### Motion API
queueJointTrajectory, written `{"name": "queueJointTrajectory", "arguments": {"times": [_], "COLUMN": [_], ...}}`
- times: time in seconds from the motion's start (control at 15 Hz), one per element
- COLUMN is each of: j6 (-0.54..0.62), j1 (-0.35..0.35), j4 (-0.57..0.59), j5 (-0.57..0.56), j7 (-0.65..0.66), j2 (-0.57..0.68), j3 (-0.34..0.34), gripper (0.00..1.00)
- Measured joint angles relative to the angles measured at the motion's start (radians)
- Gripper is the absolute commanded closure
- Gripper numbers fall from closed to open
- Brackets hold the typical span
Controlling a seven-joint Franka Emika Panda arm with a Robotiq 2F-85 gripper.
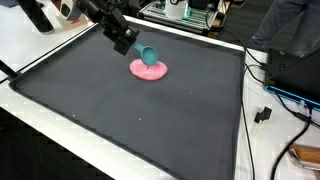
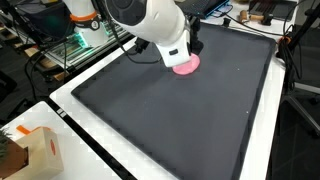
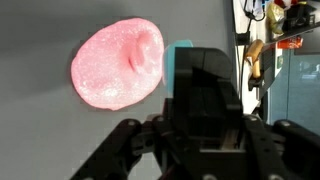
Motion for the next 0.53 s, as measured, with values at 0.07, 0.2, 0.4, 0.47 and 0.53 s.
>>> {"name": "queueJointTrajectory", "arguments": {"times": [0.07, 0.2, 0.4, 0.47, 0.53], "j6": [0.0, 0.0, 0.005, 0.009, 0.016], "j1": [0.0, 0.002, 0.008, 0.011, 0.014], "j4": [0.0, 0.0, 0.0, 0.0, 0.0], "j5": [0.0, 0.0, -0.006, -0.008, -0.01], "j7": [0.0, 0.003, 0.009, 0.011, 0.013], "j2": [0.001, 0.001, 0.001, 0.0, -0.001], "j3": [0.0, -0.001, -0.003, -0.004, -0.004], "gripper": [0.75, 0.75, 0.75, 0.75, 0.75]}}
